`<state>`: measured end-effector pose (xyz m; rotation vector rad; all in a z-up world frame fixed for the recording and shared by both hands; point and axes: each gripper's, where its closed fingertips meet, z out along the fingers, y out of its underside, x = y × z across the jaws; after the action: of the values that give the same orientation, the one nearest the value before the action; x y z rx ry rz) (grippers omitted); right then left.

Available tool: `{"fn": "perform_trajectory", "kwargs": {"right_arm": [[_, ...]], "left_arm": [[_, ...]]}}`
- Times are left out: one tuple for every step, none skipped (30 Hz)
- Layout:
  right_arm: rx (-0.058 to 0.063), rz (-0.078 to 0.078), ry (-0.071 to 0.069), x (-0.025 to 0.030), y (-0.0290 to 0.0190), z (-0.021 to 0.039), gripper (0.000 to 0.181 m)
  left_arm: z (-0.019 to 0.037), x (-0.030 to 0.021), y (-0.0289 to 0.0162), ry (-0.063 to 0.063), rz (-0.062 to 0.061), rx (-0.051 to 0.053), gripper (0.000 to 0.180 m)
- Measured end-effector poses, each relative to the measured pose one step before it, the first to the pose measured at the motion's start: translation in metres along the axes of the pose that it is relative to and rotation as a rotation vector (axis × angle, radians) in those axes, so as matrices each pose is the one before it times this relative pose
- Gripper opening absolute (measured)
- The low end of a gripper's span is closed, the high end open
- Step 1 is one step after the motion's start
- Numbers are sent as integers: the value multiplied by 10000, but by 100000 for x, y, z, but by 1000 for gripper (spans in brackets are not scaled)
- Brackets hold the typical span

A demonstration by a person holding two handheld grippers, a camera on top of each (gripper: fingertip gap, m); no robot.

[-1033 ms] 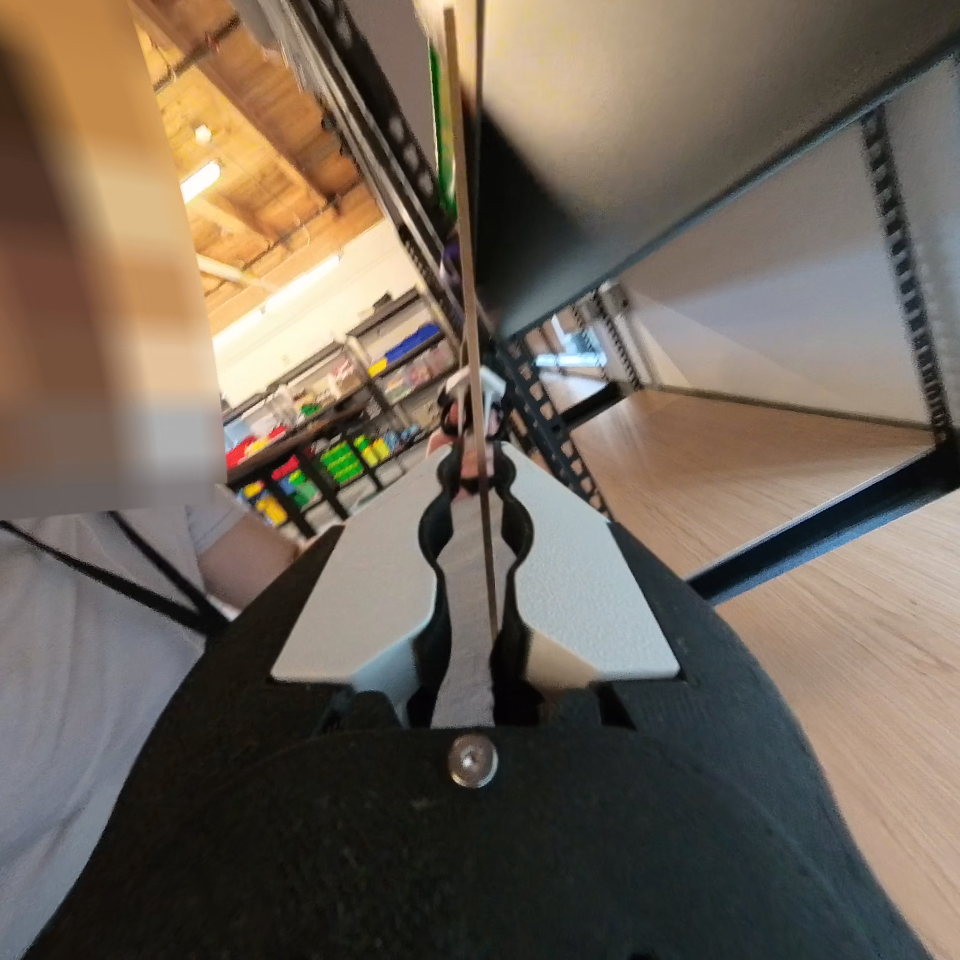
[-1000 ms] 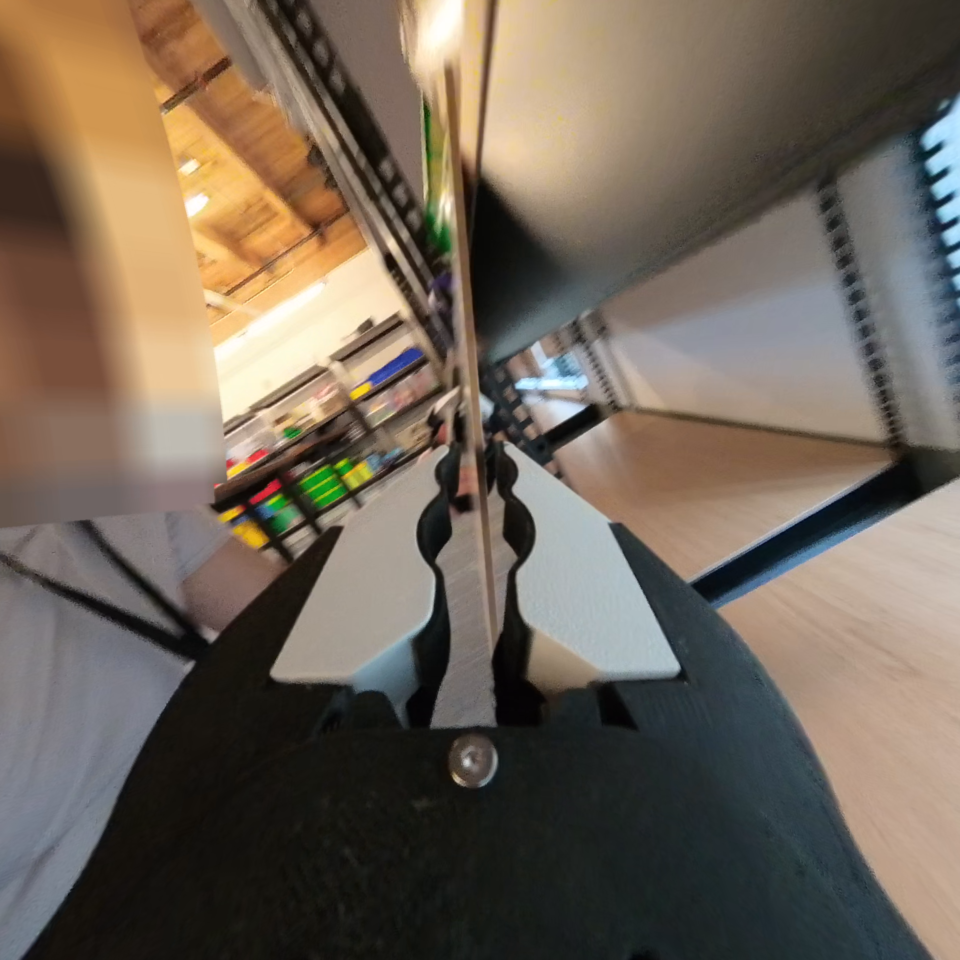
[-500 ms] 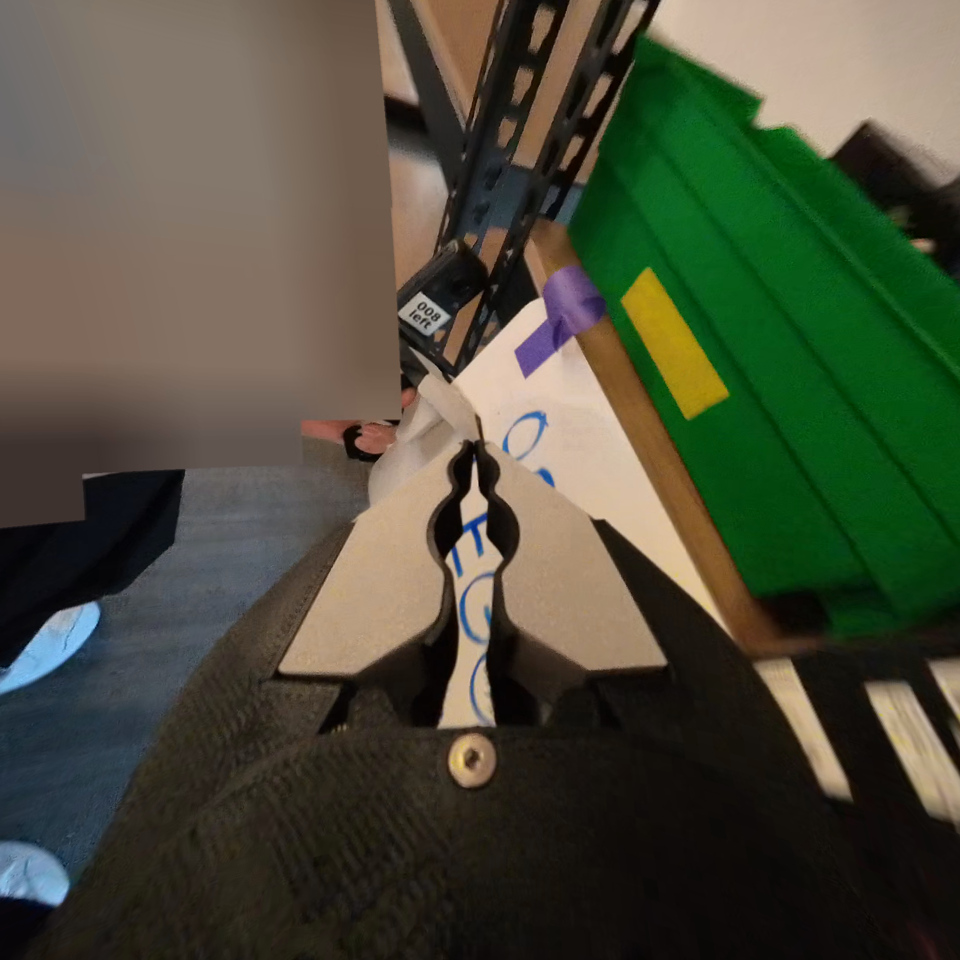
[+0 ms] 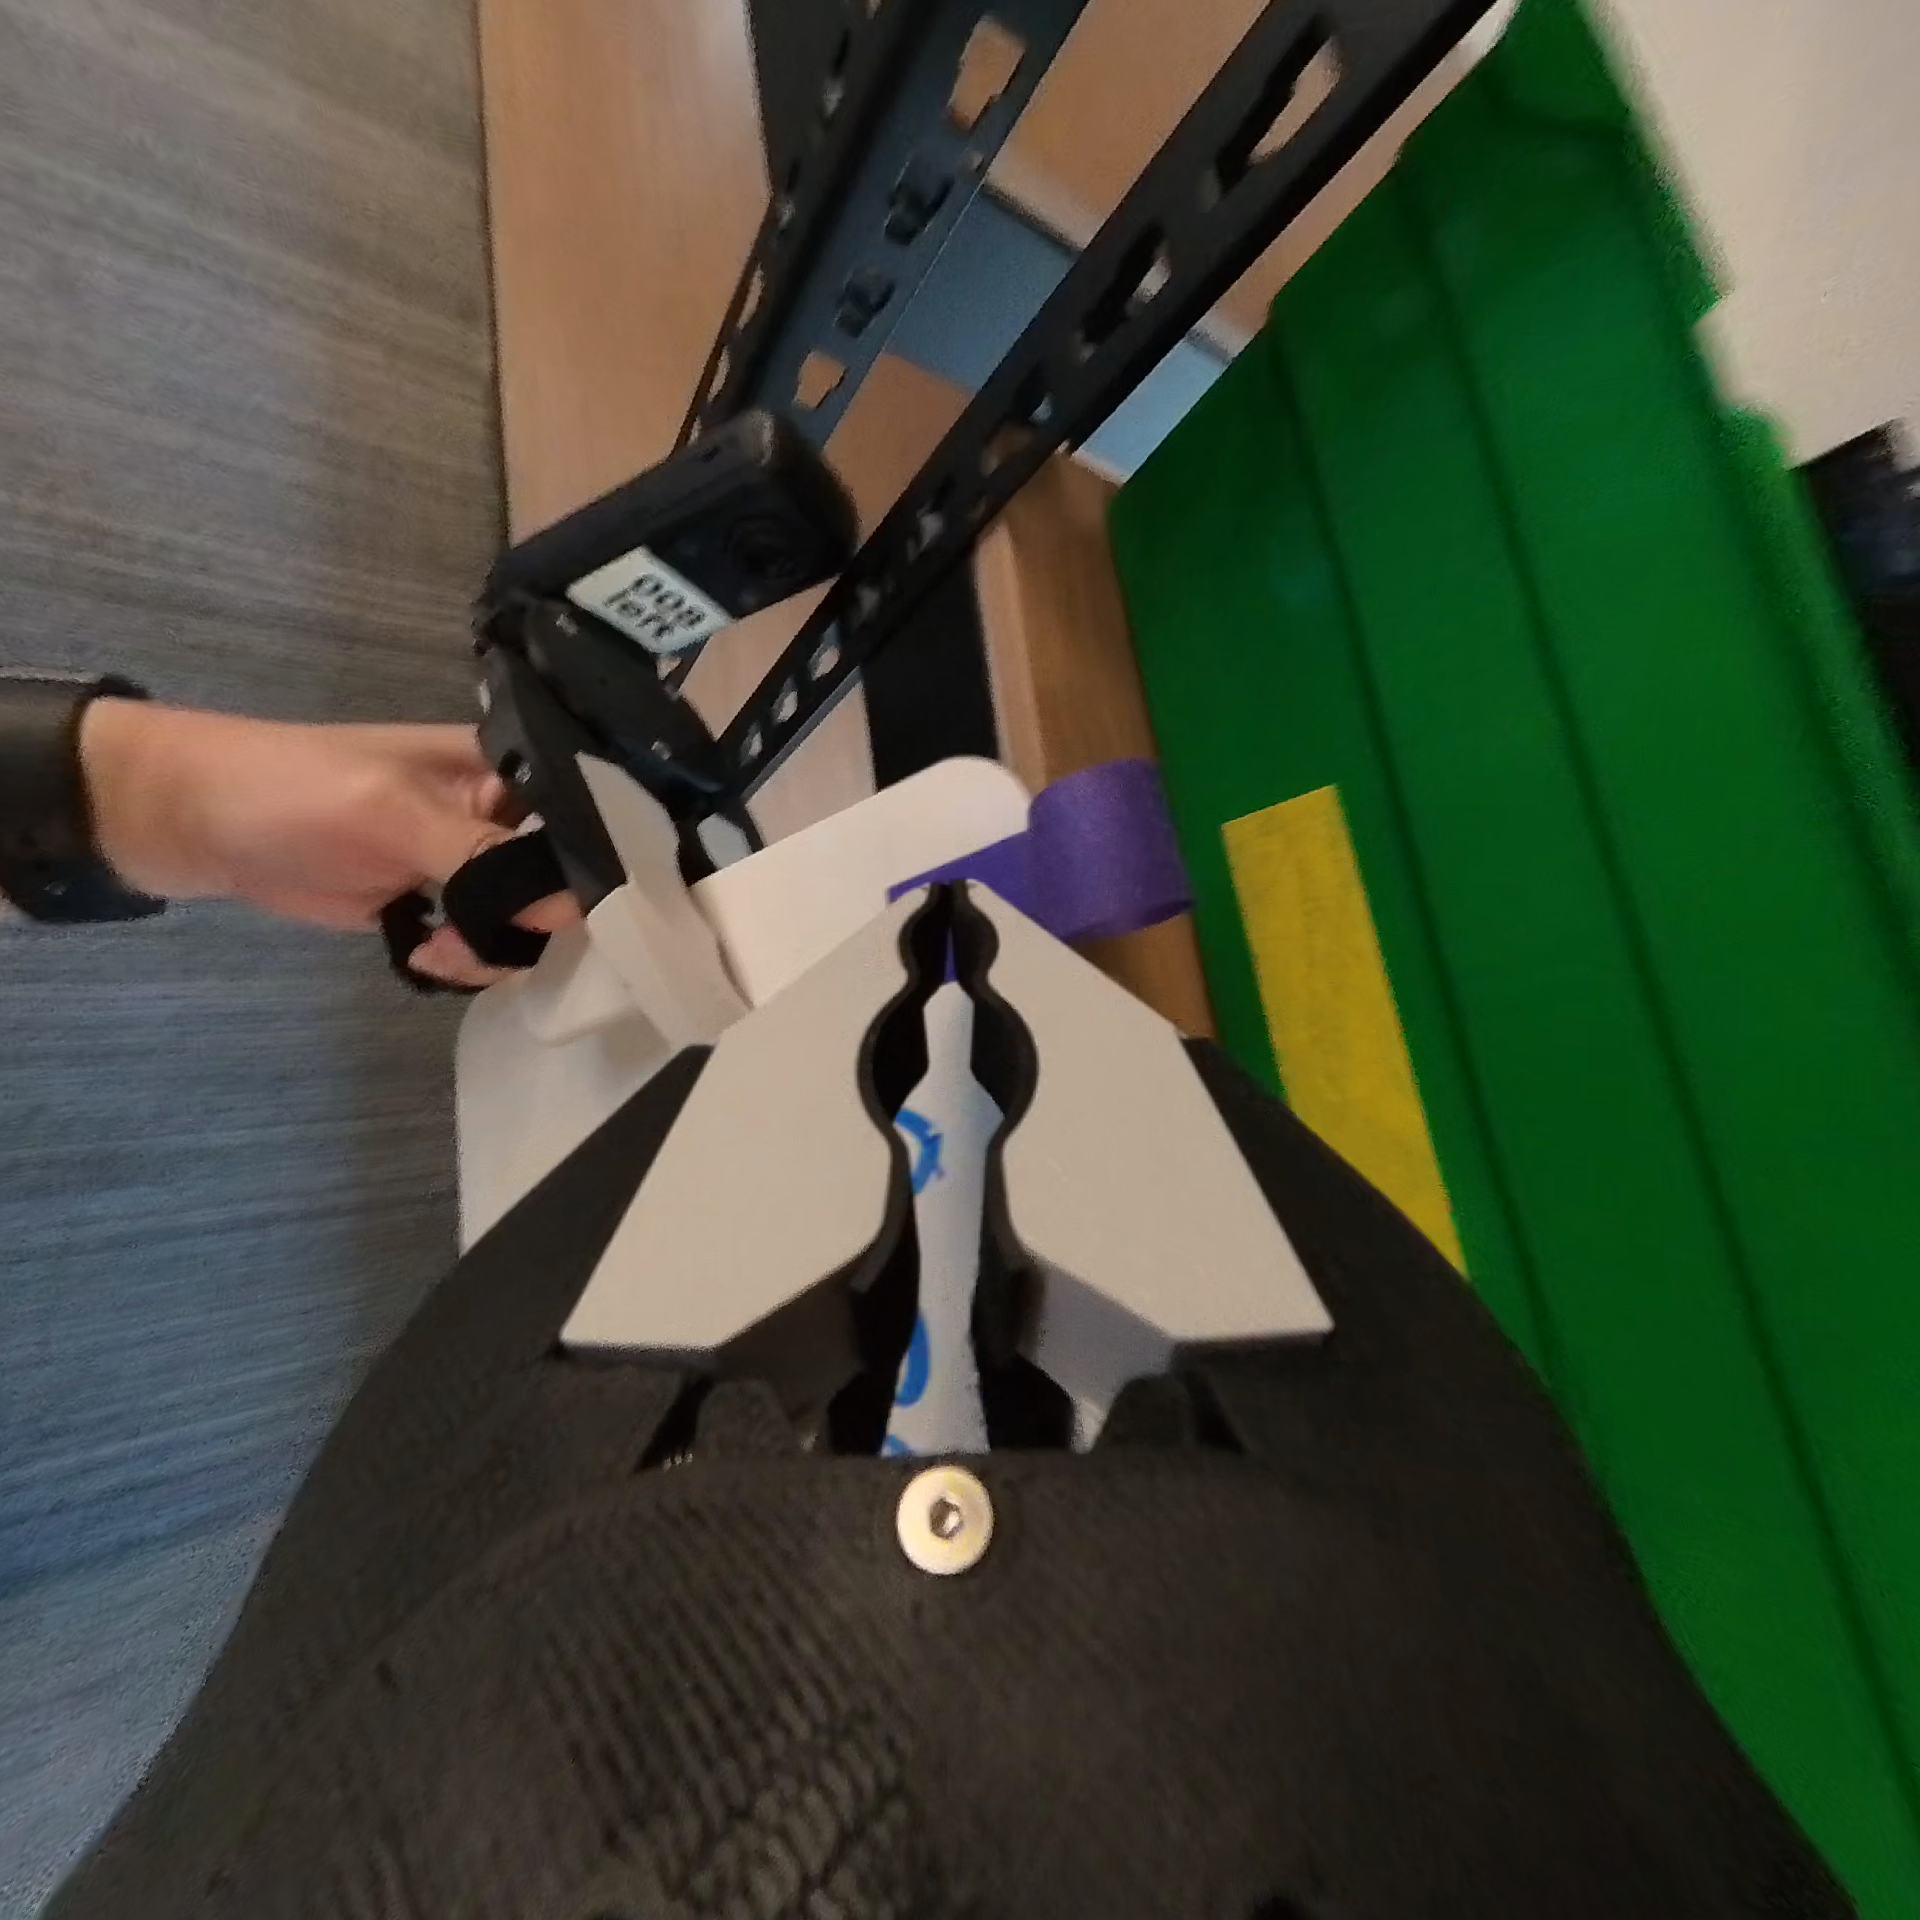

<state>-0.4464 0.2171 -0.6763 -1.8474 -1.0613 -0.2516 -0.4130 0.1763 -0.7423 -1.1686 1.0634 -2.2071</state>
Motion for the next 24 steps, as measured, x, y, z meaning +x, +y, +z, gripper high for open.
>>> {"fn": "perform_trajectory", "kwargs": {"right_arm": [[351, -27, 359, 626, -534, -342, 0], [259, -16, 328, 629, -392, -269, 0], [146, -20, 176, 433, -225, -87, 0], [-65, 1, -14, 162, 102, 107, 0], [-251, 66, -108, 16, 386, 279, 0], [-245, 85, -146, -59, 387, 317, 0], [-86, 51, -60, -2, 168, 231, 0], [-15, 7, -17, 15, 29, 178, 0], [-42, 2, 56, 111, 38, 123, 0], [16, -59, 62, 103, -45, 93, 0], [14, -37, 11, 33, -46, 34, 0], [-11, 13, 17, 38, -33, -19, 0], [-23, -14, 34, 60, 23, -43, 0], [36, -4, 70, 120, -31, -124, 0], [94, 7, 56, 72, -122, -225, 0], [90, 15, 46, 67, -150, -299, 0], [81, 11, 56, 94, -158, -335, 0], [101, 0, 91, 185, -204, -411, 0], [128, -26, 121, 285, -227, -488, 0], [137, -42, 155, 419, -245, -551, 0], [107, -89, 203, 612, -245, -660, 2], [107, -148, 195, 757, -302, -763, 4], [188, -162, 228, 956, -463, -893, 8], [257, -266, 208, 1043, -595, -905, 17]], "left_arm": [[-45, -37, 15, 4, 28, -44, 2], [-35, -36, -1, 14, 9, -20, 2], [-9, -24, 12, 27, 6, -9, 2], [-6, -27, 20, 23, 4, -5, 2], [-14, -41, 23, 15, -10, -5, 2], [-15, -10, 35, 17, -8, -17, 2], [-35, -13, 88, 6, 2, -46, 2], [-45, -40, 66, 9, -27, -62, 2], [-55, -20, 35, 6, -12, -41, 2], [-39, -53, -10, -41, 59, -31, 1], [-31, -25, -24, -20, 48, -10, 1], [9, -32, -14, 3, 29, 27, 1], [8, 3, 11, 40, -14, 2, 1], [-1, 3, 11, -5, 52, -12, 1], [1, -6, -14, -21, 72, -2, 1], [-5, 25, -15, -1, 33, -4, 1], [-4, -5, -1, -16, 42, 1, 1], [7, 10, 3, 4, -14, -2, 1], [-1, 46, 4, -10, 23, -6, 1], [-8, 37, -19, -23, 28, -11, 1], [-15, 42, -24, -24, 34, -13, 2], [-7, 73, -10, -10, 36, -15, 2], [-18, 84, -16, -25, 77, -2, 1], [-28, 89, -16, -23, 81, -3, 1]]}}
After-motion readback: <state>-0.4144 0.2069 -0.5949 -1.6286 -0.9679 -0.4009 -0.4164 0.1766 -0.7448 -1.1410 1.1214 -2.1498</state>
